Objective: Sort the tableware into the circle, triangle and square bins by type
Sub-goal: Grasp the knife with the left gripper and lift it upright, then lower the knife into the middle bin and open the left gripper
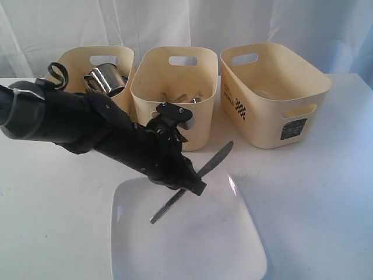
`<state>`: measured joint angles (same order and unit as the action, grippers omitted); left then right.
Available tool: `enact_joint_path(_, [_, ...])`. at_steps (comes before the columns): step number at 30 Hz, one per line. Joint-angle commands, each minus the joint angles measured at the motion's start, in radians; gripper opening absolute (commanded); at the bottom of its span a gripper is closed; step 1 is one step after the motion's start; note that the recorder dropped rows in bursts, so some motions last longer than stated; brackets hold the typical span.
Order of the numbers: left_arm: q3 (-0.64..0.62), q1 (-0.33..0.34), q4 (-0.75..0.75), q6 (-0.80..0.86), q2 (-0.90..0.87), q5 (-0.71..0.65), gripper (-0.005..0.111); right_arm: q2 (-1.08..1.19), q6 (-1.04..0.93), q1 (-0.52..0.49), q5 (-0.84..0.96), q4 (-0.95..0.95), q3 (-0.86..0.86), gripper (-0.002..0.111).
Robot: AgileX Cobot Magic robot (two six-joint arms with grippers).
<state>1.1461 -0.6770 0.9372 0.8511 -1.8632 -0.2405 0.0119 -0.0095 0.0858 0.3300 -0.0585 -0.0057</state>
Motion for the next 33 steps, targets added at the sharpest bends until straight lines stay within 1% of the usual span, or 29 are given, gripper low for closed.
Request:
enact_joint_path(1, [-0.004, -0.005, -0.003, 0.000, 0.064, 0.004, 0.000, -0.003, 0.003, -0.007, -0.009, 0.007, 0.006, 0.000])
enact_joint_path(4, [-0.004, -0.005, -0.007, 0.004, 0.109, 0.081, 0.000, -0.003, 0.003, -0.007, -0.009, 0.007, 0.006, 0.000])
enact_joint_path(5, [-0.004, -0.005, -0.012, 0.029, 0.126, 0.138, 0.000, -0.003, 0.003, -0.007, -0.009, 0.007, 0.006, 0.000])
enact_joint_path(8, [-0.004, -0.005, -0.012, 0.096, 0.148, 0.253, 0.000, -0.003, 0.003, -0.007, -0.009, 0.007, 0.006, 0.000])
enact_joint_path(11, [-0.004, -0.005, -0.039, 0.105, 0.148, 0.419, 0.000, -0.003, 0.003, -0.007, -0.009, 0.007, 0.006, 0.000])
enact_joint_path(15, [-0.004, -0.005, -0.115, 0.091, 0.148, 0.511, 0.000, -0.003, 0.003, -0.007, -0.009, 0.007, 0.006, 0.000])
enact_joint_path(18, [-0.004, -0.005, -0.214, 0.029, 0.148, 0.612, 0.000, -0.003, 0.003, -0.007, -0.009, 0.007, 0.006, 0.000])
enact_joint_path(21, [-0.004, -0.005, -0.403, -0.109, 0.148, 0.710, 0.000, -0.003, 0.003, -0.007, -0.009, 0.007, 0.006, 0.000])
enact_joint_path(24, [-0.004, -0.003, -0.617, -0.297, 0.143, 0.817, 0.000, -0.003, 0.003, -0.007, -0.009, 0.007, 0.006, 0.000])
enact_joint_path(26, [-0.004, -0.003, -0.701, -0.371, 0.135, 0.877, 0.000, -0.003, 0.003, -0.007, -0.009, 0.007, 0.006, 0.000])
enact_joint_path(29, [0.001, 0.009, -0.747, -0.413, 0.111, 0.955, 0.000, -0.003, 0.003, -0.007, -0.009, 0.007, 0.006, 0.000])
enact_joint_path(33, [0.056, 0.043, -0.753, -0.456, 0.056, 0.948, 0.000, -0.003, 0.003, -0.007, -0.009, 0.007, 0.006, 0.000])
